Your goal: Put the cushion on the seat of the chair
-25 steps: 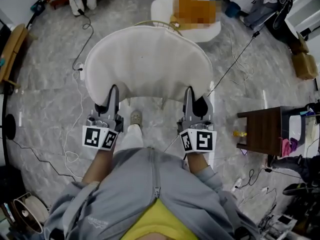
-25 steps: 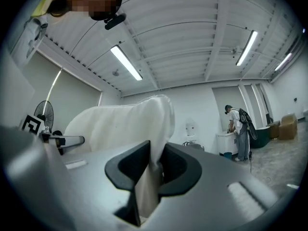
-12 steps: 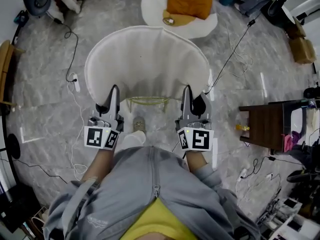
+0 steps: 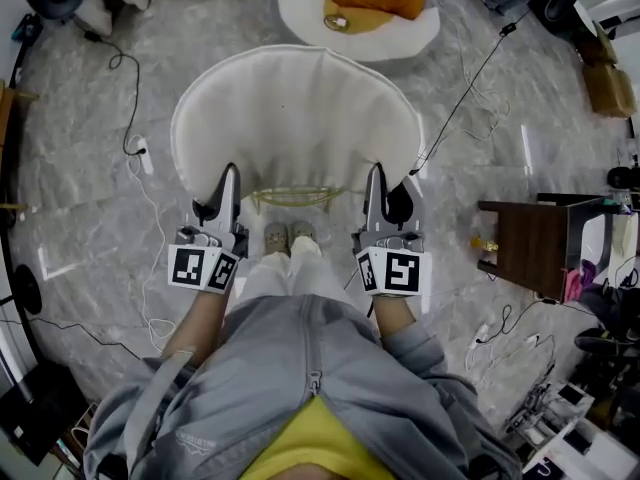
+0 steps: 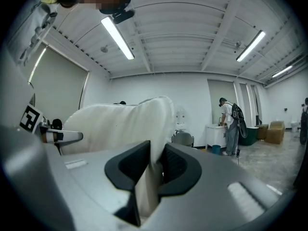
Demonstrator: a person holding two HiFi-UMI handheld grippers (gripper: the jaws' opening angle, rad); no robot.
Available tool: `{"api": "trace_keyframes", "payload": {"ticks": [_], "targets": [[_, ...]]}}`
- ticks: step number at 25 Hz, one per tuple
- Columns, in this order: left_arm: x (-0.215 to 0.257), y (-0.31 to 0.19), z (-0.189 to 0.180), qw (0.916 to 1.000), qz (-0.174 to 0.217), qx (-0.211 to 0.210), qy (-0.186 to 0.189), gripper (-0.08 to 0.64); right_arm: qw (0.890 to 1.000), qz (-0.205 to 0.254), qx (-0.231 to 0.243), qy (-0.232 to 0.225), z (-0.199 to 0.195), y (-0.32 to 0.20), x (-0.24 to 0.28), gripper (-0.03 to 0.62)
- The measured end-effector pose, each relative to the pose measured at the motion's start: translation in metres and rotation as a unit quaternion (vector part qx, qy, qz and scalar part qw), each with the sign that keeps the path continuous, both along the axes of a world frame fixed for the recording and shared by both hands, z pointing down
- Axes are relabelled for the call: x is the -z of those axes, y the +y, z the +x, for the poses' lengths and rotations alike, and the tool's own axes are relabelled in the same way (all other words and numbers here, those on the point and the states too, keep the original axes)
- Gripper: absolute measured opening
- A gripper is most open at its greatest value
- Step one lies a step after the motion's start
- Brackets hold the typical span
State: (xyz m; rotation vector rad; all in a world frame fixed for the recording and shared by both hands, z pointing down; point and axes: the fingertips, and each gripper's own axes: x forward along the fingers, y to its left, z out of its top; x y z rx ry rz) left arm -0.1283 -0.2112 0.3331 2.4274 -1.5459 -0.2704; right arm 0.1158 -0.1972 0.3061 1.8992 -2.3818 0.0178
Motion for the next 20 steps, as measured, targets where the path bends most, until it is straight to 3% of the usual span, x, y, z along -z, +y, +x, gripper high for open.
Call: {"api": "trace_keyframes", "payload": {"ticks": [14, 20], "targets": [[-0.103, -0.043, 0.019, 0.9959, -0.090, 0.007, -0.013, 0.067, 0.996, -0.085, 0.029, 0.000, 0.021, -0.054, -0.107, 0.057], [-0.161, -0.044, 0.026, 0.9913, -0.131, 0.002, 0.002, 0.067, 0.991, -0.132, 0.026, 0.001, 0.030, -0.059, -0.165, 0.057]]}}
